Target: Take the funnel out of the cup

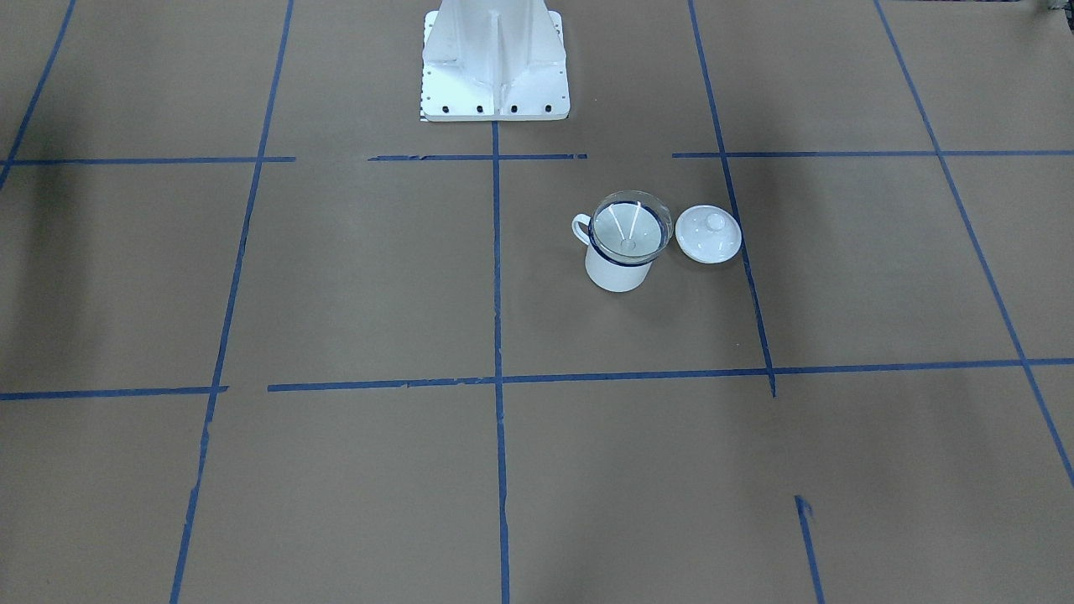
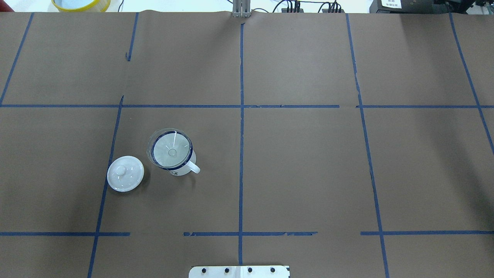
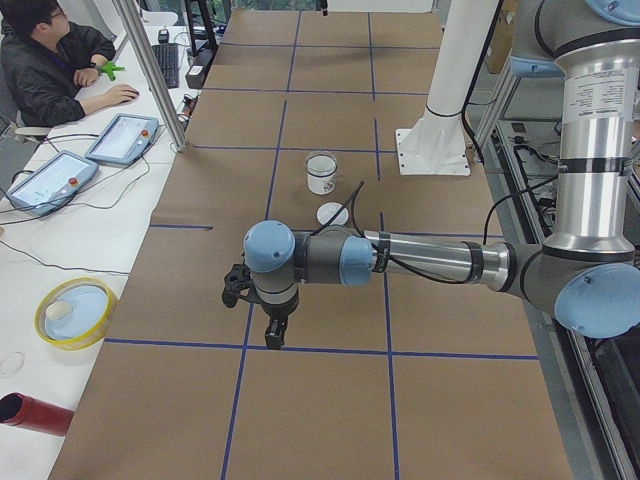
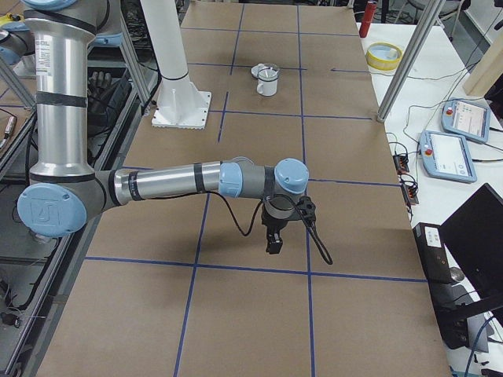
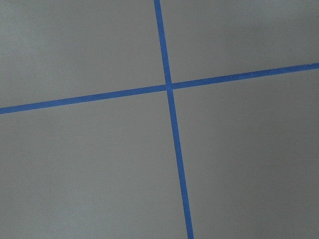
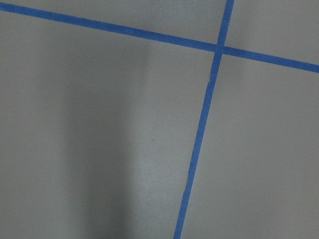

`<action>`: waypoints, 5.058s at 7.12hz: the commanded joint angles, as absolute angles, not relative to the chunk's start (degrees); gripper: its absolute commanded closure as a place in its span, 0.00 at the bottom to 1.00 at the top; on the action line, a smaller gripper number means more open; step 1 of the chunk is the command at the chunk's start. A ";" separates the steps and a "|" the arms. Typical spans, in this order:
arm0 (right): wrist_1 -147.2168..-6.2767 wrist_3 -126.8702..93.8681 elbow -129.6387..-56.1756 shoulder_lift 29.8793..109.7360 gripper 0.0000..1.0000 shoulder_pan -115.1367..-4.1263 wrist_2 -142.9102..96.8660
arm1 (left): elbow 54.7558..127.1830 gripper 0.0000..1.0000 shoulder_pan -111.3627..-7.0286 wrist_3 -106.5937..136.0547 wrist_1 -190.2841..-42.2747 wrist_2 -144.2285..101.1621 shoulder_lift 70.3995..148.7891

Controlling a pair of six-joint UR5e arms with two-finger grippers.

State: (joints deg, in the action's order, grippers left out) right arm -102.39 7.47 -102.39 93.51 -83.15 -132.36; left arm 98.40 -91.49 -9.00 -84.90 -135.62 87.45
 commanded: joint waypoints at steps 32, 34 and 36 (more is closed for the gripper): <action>-102.39 7.38 -102.39 93.43 0.00 -83.14 -132.36 | 109.65 1.00 -31.38 80.33 -74.21 -105.91 128.50; -102.39 7.47 -102.39 93.51 0.00 -83.14 -132.36 | 114.42 1.00 -38.01 80.42 -66.74 -106.00 131.20; -102.39 7.47 -102.39 93.52 0.00 -83.14 -132.36 | 113.48 1.00 -46.72 85.91 -70.63 -105.74 131.31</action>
